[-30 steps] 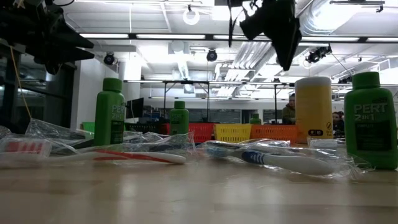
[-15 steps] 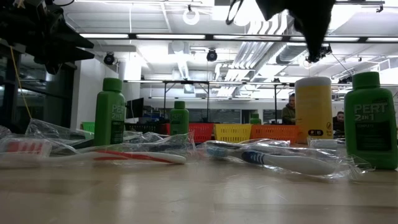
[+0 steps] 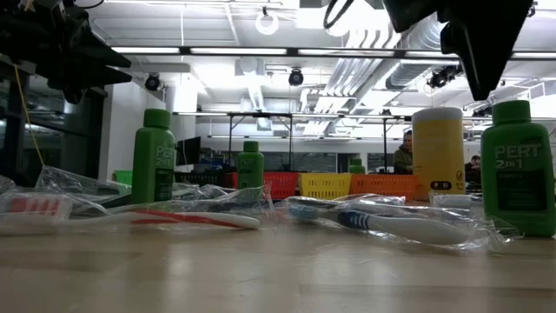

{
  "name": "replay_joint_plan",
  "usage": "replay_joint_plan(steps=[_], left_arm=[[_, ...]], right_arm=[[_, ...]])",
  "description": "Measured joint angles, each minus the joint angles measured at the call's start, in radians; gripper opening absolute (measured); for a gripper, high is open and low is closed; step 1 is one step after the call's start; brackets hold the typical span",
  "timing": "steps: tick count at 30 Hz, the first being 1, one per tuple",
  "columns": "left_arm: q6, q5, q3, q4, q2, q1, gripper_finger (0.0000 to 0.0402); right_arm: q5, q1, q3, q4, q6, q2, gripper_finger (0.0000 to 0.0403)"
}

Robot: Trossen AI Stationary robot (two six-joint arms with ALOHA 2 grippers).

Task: Pick & Place Travel size toiletries
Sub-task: Put the green shampoo bottle into the orange basket

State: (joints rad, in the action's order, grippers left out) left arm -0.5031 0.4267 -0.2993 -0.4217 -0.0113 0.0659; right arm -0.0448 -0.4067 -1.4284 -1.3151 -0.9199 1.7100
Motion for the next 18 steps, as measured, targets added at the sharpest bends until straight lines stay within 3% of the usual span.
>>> replay_joint_plan(steps=[10,18], left_arm=[[0.000,0.000,0.000,0.000,0.000,0.000,0.0147],[0.000,0.000,0.000,0.000,0.000,0.000,0.0147]], right_arm=[[-0.023,-0.069,0.000,0.031,-0.054,0.000,0.0310],[-0.039,-0.097,0.001,0.100,-0.109,0.016,0.0322]])
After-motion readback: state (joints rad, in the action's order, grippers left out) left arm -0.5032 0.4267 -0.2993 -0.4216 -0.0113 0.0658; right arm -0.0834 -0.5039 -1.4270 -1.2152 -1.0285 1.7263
